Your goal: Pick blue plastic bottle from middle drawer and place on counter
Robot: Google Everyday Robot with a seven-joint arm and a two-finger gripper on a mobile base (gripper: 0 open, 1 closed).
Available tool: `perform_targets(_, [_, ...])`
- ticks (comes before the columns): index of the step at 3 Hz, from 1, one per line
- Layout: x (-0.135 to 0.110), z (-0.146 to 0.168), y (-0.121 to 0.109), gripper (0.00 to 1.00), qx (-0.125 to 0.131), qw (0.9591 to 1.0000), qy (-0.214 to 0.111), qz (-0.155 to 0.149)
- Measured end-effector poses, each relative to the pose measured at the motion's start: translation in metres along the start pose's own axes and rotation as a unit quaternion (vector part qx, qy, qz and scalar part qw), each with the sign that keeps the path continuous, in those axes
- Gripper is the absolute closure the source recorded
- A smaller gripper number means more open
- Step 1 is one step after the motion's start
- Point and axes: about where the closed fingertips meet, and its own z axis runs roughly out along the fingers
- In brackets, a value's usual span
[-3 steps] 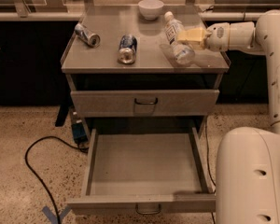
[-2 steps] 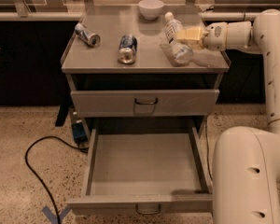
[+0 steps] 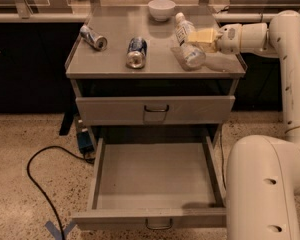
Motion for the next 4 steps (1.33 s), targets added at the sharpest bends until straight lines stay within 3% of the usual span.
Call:
perform_targets(2, [-0.027, -0.006, -0.035, 1.0, 0.044, 0.9968, -0.064, 0.016])
perform_targets(4, [-0.034, -0.009, -0.047, 1.0, 0.057, 0.9948, -0.082, 0.023])
